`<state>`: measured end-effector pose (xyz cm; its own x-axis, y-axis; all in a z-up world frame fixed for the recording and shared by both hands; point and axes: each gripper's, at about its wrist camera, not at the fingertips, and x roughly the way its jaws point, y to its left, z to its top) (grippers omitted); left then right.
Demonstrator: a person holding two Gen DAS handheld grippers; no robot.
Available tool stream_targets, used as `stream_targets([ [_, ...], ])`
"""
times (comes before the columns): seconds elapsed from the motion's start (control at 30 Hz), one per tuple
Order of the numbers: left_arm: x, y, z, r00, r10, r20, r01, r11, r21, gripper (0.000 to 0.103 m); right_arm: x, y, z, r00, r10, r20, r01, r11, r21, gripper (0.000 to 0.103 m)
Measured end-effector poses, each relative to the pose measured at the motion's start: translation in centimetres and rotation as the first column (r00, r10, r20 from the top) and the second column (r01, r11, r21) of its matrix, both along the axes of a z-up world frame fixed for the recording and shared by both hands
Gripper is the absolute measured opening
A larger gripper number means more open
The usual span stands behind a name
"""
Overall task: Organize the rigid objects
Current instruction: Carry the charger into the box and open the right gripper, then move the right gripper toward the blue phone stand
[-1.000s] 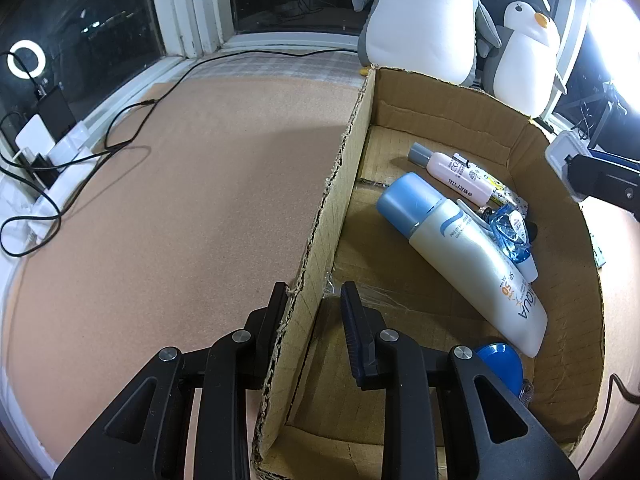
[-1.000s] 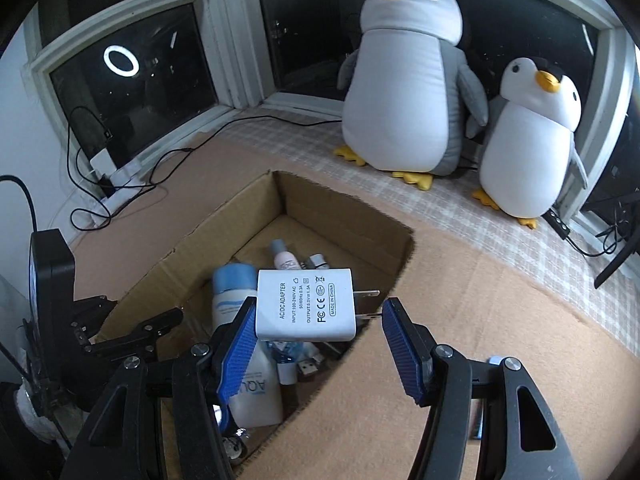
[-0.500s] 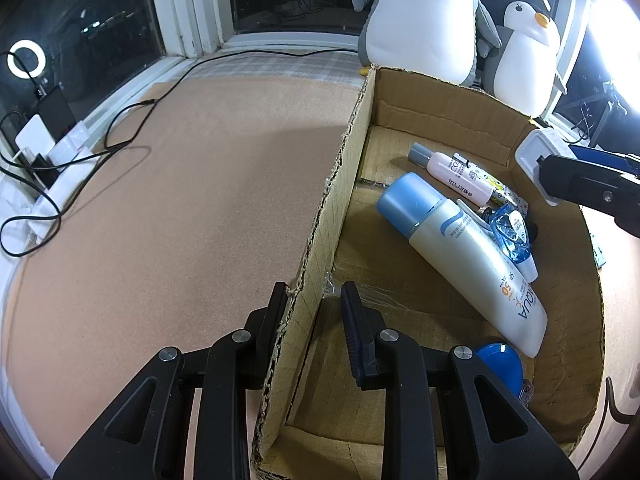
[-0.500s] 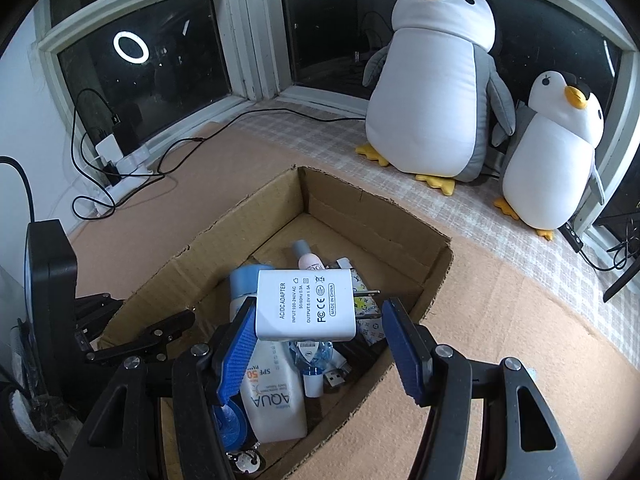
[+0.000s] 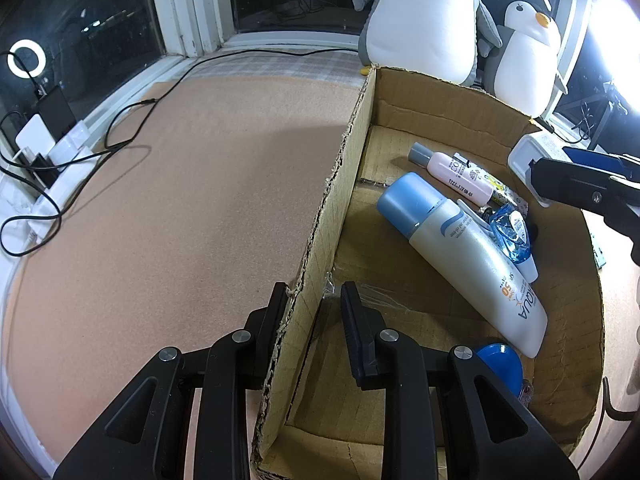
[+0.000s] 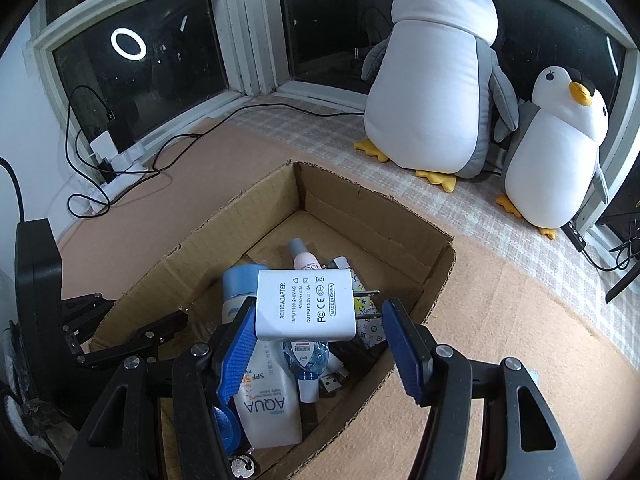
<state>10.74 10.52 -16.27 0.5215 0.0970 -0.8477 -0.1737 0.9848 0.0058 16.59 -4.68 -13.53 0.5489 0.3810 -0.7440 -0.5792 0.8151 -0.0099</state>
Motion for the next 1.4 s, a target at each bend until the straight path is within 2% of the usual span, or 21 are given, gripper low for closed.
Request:
stream_targets([
  [0.13, 0.0, 0.0, 0.0, 1.0, 0.0, 0.0, 0.0, 1.0, 0.001, 0.025, 0.0, 0.0, 0.1, 1.0, 0.005, 0.003, -0.005, 1.0, 0.002, 0.06],
  [0.2, 0.0, 0.0, 0.0, 1.0, 0.0, 0.0, 0.0, 1.0, 0.0, 0.025, 0.0, 0.0, 0.2, 1.0, 0.01, 0.007, -0.01, 1.0, 0.006, 0.066],
  [0.3, 0.0, 0.0, 0.0, 1.0, 0.001, 0.0, -0.001, 1.0, 0.0, 0.025, -0.1, 0.1, 0.3, 1.0, 0.015, 0.017, -0.015, 1.0, 0.003, 0.069],
  [0.97, 0.0, 0.0, 0.1, 1.0, 0.001, 0.0, -0.001, 1.0, 0.0, 0.025, -0.4, -2.8, 1.3, 0.999, -0.033, 0.018, 0.033, 0.999, 0.026, 0.072],
  [1.4, 0.0, 0.0, 0.0, 1.0, 0.002, -0.001, -0.002, 1.0, 0.0, 0.025, -0.9, -7.2, 1.6, 0.995, -0.101, 0.015, 0.1, 0.994, 0.042, 0.072],
])
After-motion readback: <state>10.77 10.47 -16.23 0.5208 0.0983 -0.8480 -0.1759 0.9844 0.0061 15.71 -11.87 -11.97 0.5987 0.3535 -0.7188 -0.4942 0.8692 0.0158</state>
